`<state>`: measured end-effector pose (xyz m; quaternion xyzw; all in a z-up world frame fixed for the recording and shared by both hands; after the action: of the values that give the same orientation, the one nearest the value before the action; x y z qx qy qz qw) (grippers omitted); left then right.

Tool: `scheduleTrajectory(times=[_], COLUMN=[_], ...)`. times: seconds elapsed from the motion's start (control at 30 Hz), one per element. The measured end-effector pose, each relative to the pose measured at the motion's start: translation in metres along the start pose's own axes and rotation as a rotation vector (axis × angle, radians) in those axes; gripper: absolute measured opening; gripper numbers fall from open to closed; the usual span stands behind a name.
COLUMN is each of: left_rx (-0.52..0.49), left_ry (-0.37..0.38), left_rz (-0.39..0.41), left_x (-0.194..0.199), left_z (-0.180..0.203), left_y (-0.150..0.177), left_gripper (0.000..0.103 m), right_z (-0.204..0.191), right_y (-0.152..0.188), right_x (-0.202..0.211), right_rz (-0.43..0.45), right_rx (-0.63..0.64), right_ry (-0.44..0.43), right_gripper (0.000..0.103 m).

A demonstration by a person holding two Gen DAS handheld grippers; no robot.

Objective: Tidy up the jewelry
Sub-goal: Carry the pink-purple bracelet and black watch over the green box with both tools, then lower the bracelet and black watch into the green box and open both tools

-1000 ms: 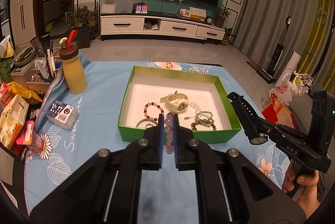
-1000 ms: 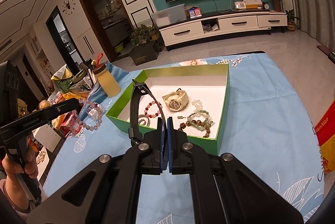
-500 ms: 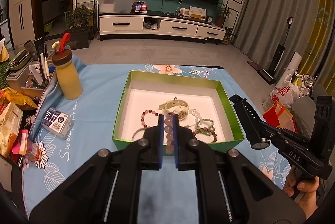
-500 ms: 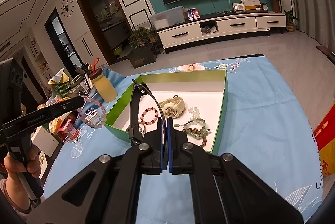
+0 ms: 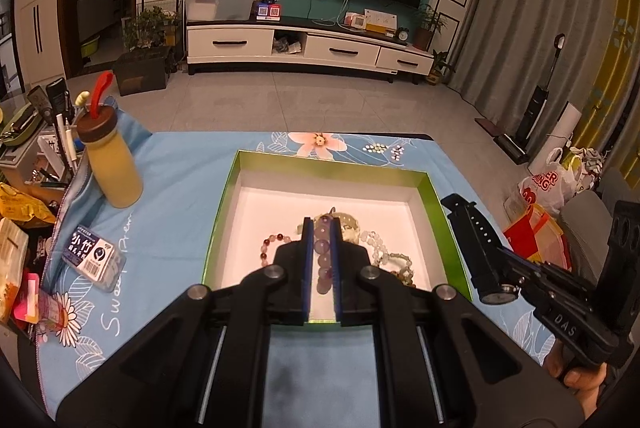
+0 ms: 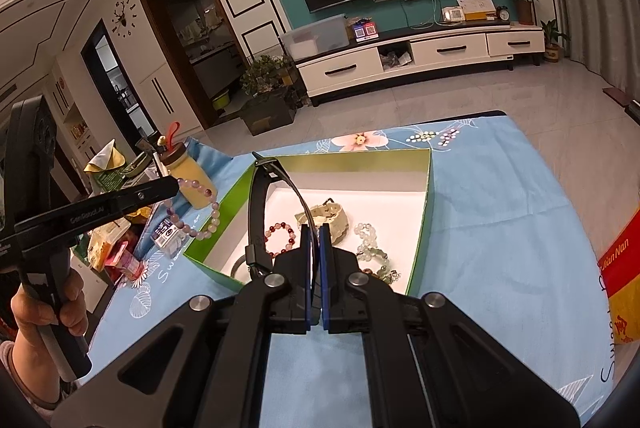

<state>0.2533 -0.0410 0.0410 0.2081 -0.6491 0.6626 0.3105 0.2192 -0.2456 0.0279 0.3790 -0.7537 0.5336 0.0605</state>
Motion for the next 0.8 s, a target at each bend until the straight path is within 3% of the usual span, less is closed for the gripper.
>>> scheduleTrajectory(times=[0.8], left_rx=[0.014], left_ry=[-0.043], left_rz=[-0.087], left_x=[-0.082], left_z=[-0.003], left_y=[-0.017], left_gripper=[0.007], right_z=[0.025], right_y=[-0.019], right_x=[-0.043], right_rz=[-0.044], right_rx=[-0.023], right_ry=[0.045], right_gripper=[0.003])
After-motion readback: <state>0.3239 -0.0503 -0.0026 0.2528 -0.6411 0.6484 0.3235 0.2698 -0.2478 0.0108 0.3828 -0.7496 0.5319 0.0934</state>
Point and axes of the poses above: each gripper's, at about its wrist camera, not at the fingertips, and x roughly against the way its jaws point, z to its right, y to its underside, the point moved 1 cm from there along -x, roughly the way its jaws point, and after that the axes turned 10 degrees about -y, right-handed, at the moved point
